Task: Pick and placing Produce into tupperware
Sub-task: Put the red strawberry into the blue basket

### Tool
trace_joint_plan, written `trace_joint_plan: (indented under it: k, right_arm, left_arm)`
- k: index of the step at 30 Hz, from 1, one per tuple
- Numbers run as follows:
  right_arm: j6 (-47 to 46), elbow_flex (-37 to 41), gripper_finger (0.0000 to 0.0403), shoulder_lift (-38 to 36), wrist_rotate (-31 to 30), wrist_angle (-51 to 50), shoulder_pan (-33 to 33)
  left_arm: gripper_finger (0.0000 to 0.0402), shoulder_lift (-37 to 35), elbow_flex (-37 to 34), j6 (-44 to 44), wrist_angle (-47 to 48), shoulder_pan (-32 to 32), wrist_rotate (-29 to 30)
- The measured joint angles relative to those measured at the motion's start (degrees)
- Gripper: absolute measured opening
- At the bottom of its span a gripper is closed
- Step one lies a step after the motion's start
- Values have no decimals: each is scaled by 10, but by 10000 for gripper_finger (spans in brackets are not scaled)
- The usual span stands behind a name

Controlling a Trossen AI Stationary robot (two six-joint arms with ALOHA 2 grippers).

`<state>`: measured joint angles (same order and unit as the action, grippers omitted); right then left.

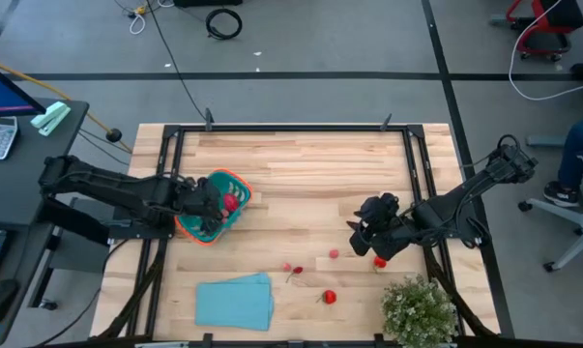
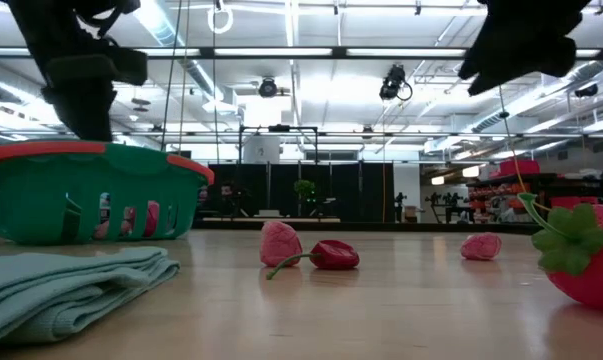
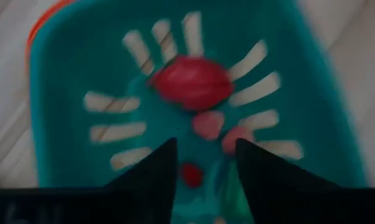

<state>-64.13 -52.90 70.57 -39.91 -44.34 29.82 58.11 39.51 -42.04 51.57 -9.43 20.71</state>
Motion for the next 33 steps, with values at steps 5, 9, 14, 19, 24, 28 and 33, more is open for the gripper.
trace_joint_plan:
  k: [5,9,14,19,24,28,33]
  right_arm:
    - [28,0,183,1,59,39,17]
    - [-13,3,183,24,86,40,48]
    - [-57,26,183,69,189,37,84]
    - [4,32,183,92,267,39,98]
    - [59,32,183,92,278,38,105]
    - [101,32,181,106,275,37,117]
    - [97,32,174,144,273,34,129]
  left_arm:
    - [201,-5,19,67,-56,0,0]
    - [199,-5,81,99,-59,0,0]
    - [182,-4,167,142,-81,-2,0]
    - [174,-3,198,221,-139,-6,0]
    - [173,-1,198,237,-152,-6,1]
    - [173,9,197,245,-147,-5,0]
    - [172,26,197,248,-150,-4,1]
